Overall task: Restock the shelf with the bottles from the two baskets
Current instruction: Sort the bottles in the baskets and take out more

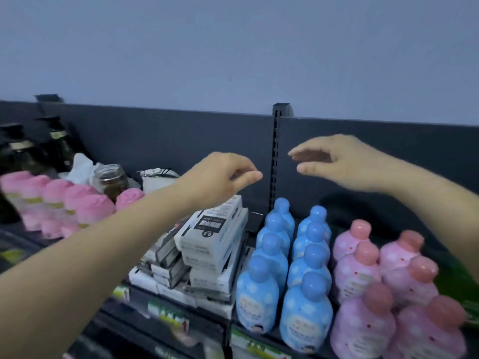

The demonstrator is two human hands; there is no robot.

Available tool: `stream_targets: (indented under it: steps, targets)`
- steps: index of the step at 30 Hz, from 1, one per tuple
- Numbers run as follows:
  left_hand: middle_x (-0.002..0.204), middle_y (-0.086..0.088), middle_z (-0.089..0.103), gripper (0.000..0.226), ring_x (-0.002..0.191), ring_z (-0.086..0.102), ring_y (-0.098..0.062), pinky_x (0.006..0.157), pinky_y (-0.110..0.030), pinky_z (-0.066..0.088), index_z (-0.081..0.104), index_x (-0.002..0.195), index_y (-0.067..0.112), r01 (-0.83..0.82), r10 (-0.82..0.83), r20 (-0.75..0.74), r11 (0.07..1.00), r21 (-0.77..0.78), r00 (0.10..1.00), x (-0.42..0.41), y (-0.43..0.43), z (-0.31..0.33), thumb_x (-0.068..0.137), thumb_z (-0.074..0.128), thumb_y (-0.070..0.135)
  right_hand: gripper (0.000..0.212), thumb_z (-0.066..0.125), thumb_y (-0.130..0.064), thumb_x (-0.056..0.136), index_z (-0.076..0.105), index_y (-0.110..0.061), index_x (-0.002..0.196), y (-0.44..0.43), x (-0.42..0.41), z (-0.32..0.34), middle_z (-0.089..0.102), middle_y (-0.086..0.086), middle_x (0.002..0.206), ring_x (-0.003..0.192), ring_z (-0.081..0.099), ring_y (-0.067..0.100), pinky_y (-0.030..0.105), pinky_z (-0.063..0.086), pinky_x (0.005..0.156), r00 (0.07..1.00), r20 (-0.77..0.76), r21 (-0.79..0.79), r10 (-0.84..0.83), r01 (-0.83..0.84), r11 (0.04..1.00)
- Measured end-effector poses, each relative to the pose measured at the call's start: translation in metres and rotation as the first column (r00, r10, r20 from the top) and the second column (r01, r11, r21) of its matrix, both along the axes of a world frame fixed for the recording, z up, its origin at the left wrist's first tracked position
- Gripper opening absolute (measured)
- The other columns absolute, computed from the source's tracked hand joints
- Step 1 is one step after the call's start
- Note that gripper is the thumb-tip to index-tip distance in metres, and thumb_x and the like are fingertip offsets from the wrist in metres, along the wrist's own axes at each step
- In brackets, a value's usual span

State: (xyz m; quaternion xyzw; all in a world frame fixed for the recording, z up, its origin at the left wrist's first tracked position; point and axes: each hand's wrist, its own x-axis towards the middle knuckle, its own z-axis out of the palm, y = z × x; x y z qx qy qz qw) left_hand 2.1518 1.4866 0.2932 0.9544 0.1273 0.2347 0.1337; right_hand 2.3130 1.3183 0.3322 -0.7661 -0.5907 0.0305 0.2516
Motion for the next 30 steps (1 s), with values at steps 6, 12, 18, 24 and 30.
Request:
stream_targets:
  steps: [6, 12, 18, 24, 30]
  targets:
    - [0.085, 0.006, 0.067, 0.030, 0.076, 0.056, -0.008, 0.073, -0.026, 0.045, 0.071, 0.096, 0.015, -0.170, 0.155, 0.146, 0.981, 0.098, 0.977, -0.110, 0.013, -0.002, 0.094, 0.053, 0.038, 0.022, 0.063, -0.032, 0.083, 0.063, -0.039, 0.103, 0.019, -0.086, 0.036, 0.067, -0.028, 0.097, 0.095, 0.059, -0.012, 0.011, 0.039, 0.086, 0.969, 0.080, 0.002, 0.232, -0.233, 0.972]
    - [0.071, -0.007, 0.062, 0.035, 0.064, 0.049, -0.015, 0.059, -0.020, 0.037, 0.066, 0.084, 0.003, -0.305, 0.296, 0.122, 0.950, 0.061, 0.947, -0.244, 0.031, -0.035, 0.096, 0.051, 0.033, 0.052, 0.052, -0.062, 0.057, 0.066, -0.040, 0.102, 0.048, -0.206, 0.015, 0.068, -0.030, 0.097, 0.089, 0.062, -0.013, 0.015, 0.047, 0.085, 0.884, 0.085, -0.161, 0.460, -0.443, 0.882]
    - [0.070, -0.004, 0.062, 0.039, 0.065, 0.055, -0.009, 0.064, -0.028, 0.044, 0.066, 0.085, 0.006, -0.449, 0.452, 0.037, 0.891, -0.068, 0.891, -0.401, 0.052, -0.092, 0.094, 0.050, 0.040, 0.030, 0.063, -0.033, 0.084, 0.064, -0.030, 0.113, 0.114, -0.323, -0.057, 0.067, -0.018, 0.107, 0.098, 0.061, -0.005, 0.015, 0.046, 0.091, 0.846, -0.083, -0.269, 0.527, -0.528, 0.805]
    - [0.063, 0.009, 0.059, 0.033, 0.063, 0.055, 0.002, 0.060, -0.017, 0.040, 0.067, 0.077, 0.019, -0.594, 0.598, -0.055, 0.774, -0.221, 0.799, -0.540, 0.073, -0.166, 0.091, 0.053, 0.046, 0.033, 0.065, -0.028, 0.087, 0.061, -0.023, 0.120, 0.174, -0.426, -0.154, 0.066, -0.008, 0.113, 0.103, 0.060, 0.003, 0.019, 0.043, 0.095, 0.846, -0.228, -0.334, 0.482, -0.533, 0.777]
    - [0.076, -0.002, 0.068, 0.056, 0.070, 0.061, -0.012, 0.067, -0.033, 0.048, 0.069, 0.085, 0.014, -0.656, 0.654, -0.133, 0.678, -0.331, 0.744, -0.608, 0.081, -0.239, 0.084, 0.042, 0.063, 0.038, 0.065, -0.023, 0.087, 0.059, -0.015, 0.124, 0.214, -0.471, -0.252, 0.066, 0.002, 0.116, 0.101, 0.063, 0.013, 0.026, 0.047, 0.093, 0.880, -0.298, -0.429, 0.370, -0.470, 0.771]
